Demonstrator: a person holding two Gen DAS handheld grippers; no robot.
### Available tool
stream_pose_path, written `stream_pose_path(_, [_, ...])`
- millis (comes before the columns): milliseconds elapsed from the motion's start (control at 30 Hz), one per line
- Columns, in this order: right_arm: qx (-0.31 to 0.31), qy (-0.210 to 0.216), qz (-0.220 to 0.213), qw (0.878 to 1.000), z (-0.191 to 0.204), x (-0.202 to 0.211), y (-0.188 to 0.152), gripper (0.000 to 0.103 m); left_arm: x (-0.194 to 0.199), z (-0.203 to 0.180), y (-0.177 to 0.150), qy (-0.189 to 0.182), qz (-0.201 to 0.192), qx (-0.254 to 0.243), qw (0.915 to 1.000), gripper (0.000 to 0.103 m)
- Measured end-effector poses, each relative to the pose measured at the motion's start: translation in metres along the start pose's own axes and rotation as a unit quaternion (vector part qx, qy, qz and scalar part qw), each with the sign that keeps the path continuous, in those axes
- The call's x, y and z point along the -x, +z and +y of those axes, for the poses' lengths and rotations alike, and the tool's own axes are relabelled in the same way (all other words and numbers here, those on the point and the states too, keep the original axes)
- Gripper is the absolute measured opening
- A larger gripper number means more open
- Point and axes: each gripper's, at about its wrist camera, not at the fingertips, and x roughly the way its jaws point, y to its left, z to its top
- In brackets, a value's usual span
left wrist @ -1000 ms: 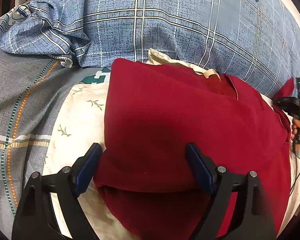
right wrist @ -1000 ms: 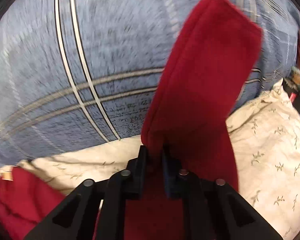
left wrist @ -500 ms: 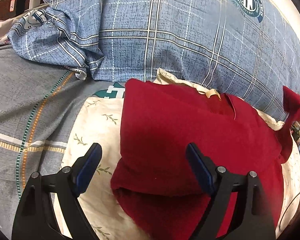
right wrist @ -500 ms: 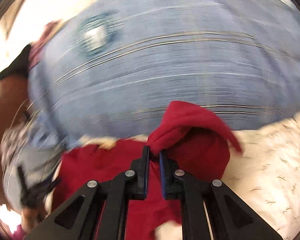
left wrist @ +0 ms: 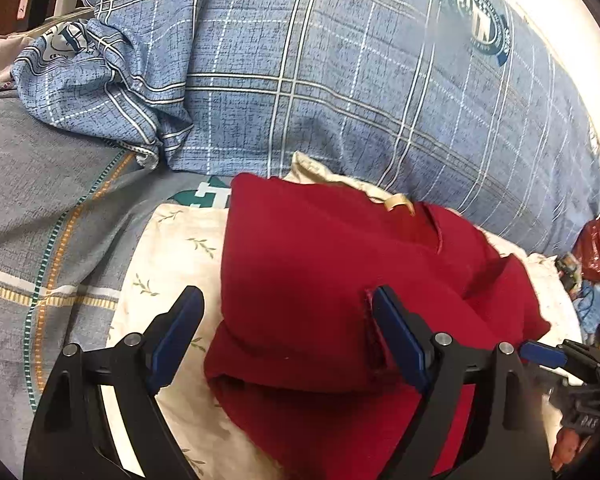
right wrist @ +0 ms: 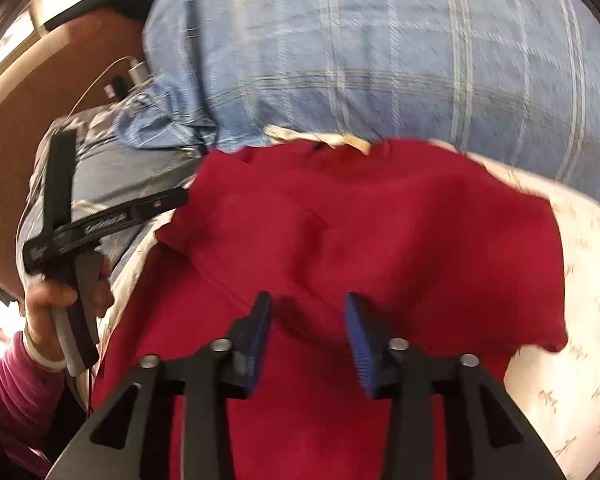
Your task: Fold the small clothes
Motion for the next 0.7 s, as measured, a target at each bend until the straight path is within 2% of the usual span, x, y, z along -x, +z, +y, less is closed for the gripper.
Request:
stream_pose_path(167, [0.009,-0.001,-0.005,1.0,0.005,0.009,-0.005,0.048,-0.004,-0.01,-0.002,-0.056,0.026,0.0,0.9981,0.087])
stream_pose_path(367, [-0.058,0.013,-0.013,0.998,-0.024,0.02,-0.017,0.048,-0.025,-0.039,-0.009,-0.055,0.065,-0.05,0.9951,0.086])
stream_pose_path(433, [-0.08,0.021,-0.019,0.996,-0.033,0.026,-0.021,0.049,-0.032,-0.045,-0.008,-0.054,0.07,-0.053,0.9947,0.073])
stream_pose_path(500, [-0.101,0.023,-0.022,0.994,-0.042,0.032,-0.027,0.049,-0.039,-0.056,-0.009,-0.049,0.079,-0.07,0.9932,0.03])
stream_pose_path(633, [-0.111,0.003,-0.031,0.993,-0.054,0.052,-0.033,0.049,-0.031,-0.08,-0.009,-0.023,0.059,-0.138,0.9884,0.006])
stream_pose_path(700, [-0.116,-0.014,-0.046,0.992,-0.061,0.065,-0.032,0.05,-0.014,-0.082,0.0,-0.049,0.04,-0.134,0.9889,0.003])
